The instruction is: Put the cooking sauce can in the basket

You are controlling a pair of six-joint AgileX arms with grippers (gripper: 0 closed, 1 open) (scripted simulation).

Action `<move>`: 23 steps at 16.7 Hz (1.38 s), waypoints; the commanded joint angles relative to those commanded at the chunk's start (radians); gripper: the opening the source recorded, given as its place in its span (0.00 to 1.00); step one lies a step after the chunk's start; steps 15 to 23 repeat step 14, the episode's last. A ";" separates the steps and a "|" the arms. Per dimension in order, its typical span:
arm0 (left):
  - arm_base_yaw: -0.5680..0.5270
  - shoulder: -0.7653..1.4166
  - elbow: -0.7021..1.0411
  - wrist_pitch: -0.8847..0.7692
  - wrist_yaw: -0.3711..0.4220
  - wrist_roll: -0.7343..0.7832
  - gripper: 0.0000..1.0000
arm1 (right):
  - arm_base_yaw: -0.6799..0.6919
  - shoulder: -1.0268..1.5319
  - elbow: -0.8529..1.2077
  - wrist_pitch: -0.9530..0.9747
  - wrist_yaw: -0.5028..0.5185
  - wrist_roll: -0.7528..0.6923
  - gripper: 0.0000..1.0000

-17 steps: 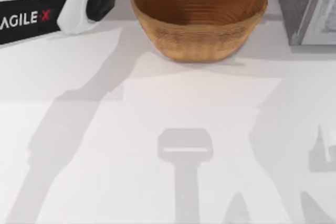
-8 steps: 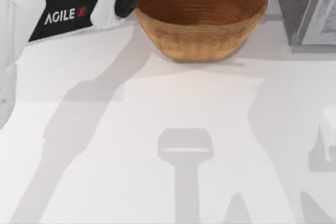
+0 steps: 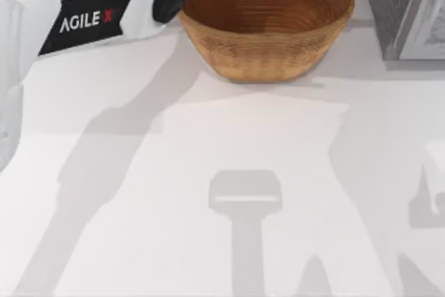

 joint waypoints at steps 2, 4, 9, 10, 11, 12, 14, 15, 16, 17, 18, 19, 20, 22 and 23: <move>0.000 0.000 0.000 0.000 0.000 0.000 0.53 | 0.000 0.000 0.000 0.000 0.000 0.000 1.00; 0.000 0.000 0.000 0.000 0.000 0.000 0.68 | 0.000 0.000 0.000 0.000 0.000 0.000 1.00; 0.000 0.000 0.000 0.000 0.000 0.000 1.00 | 0.000 0.000 0.000 0.000 0.000 0.000 1.00; 0.000 0.000 0.000 0.000 0.000 0.000 1.00 | 0.000 0.000 0.000 0.000 0.000 0.000 1.00; 0.000 0.000 0.000 0.000 0.000 0.000 1.00 | 0.000 0.000 0.000 0.000 0.000 0.000 1.00; 0.000 0.000 0.000 0.000 0.000 0.000 1.00 | 0.000 0.000 0.000 0.000 0.000 0.000 1.00; 0.000 0.000 0.000 0.000 0.000 0.000 1.00 | 0.000 0.000 0.000 0.000 0.000 0.000 1.00; 0.000 0.000 0.000 0.000 0.000 0.000 1.00 | 0.000 0.000 0.000 0.000 0.000 0.000 1.00; 0.000 0.000 0.000 0.000 0.000 0.000 1.00 | 0.000 0.000 0.000 0.000 0.000 0.000 1.00; 0.000 0.000 0.000 0.000 0.000 0.000 1.00 | 0.000 0.000 0.000 0.000 0.000 0.000 1.00; 0.000 0.000 0.000 0.000 0.000 0.000 1.00 | 0.000 0.000 0.000 0.000 0.000 0.000 1.00; 0.000 0.000 0.000 0.000 0.000 0.000 1.00 | 0.000 0.000 0.000 0.000 0.000 0.000 1.00; 0.000 0.000 0.000 0.000 0.000 0.000 1.00 | 0.000 0.000 0.000 0.000 0.000 0.000 1.00; 0.000 0.000 0.000 0.000 0.000 0.000 1.00 | 0.000 0.000 0.000 0.000 0.000 0.000 1.00; 0.000 0.000 0.000 0.000 0.000 0.000 1.00 | 0.000 0.000 0.000 0.000 0.000 0.000 1.00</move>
